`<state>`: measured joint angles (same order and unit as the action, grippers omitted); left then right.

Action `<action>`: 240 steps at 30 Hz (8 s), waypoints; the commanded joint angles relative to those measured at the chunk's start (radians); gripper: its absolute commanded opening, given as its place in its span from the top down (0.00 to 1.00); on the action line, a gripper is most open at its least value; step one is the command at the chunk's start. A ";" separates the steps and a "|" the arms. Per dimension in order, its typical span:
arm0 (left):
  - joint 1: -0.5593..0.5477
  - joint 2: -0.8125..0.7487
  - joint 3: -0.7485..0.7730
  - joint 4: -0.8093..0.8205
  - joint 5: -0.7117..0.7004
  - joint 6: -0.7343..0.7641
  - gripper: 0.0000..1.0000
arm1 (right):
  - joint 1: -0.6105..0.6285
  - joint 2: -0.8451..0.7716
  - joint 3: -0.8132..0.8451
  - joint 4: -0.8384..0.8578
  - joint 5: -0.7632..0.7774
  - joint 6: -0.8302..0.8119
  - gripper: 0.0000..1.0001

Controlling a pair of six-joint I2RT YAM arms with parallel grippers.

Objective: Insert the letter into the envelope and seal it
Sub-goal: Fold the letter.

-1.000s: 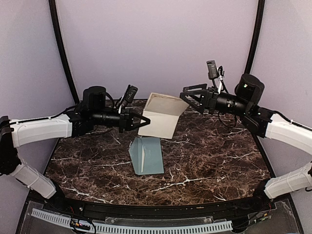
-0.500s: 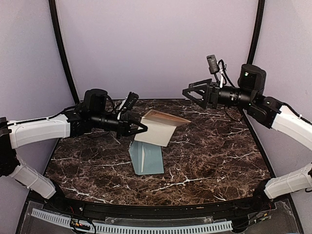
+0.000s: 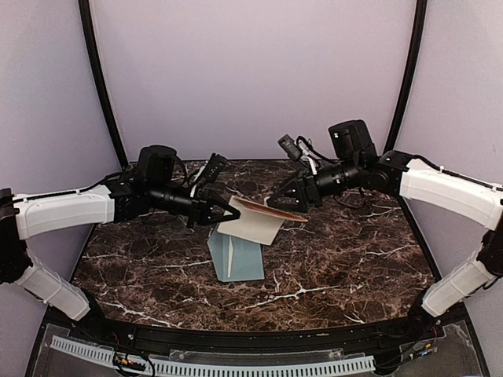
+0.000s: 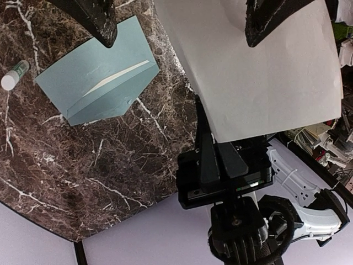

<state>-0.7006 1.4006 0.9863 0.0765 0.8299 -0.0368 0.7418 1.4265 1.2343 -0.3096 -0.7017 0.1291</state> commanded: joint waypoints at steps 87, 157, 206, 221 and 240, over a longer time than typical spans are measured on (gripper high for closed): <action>-0.040 0.015 0.156 -0.070 0.017 -0.001 1.00 | 0.078 0.040 -0.005 -0.085 -0.045 -0.064 0.84; -0.051 0.076 0.183 -0.119 0.117 0.003 1.00 | 0.099 0.084 -0.002 0.020 -0.121 -0.004 0.97; -0.091 0.044 0.000 0.858 -0.035 -0.592 0.80 | 0.059 -0.196 -0.371 1.032 0.159 0.377 1.00; -0.091 0.047 0.002 0.836 -0.065 -0.598 1.00 | 0.065 -0.199 -0.372 0.993 0.179 0.357 1.00; 0.027 -0.065 -0.016 -0.022 -0.209 -0.433 1.00 | 0.062 -0.270 -0.422 0.665 0.460 0.329 0.16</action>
<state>-0.6876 1.3705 0.9783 0.3466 0.6506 -0.5198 0.8043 1.1538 0.8444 0.4519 -0.3313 0.4446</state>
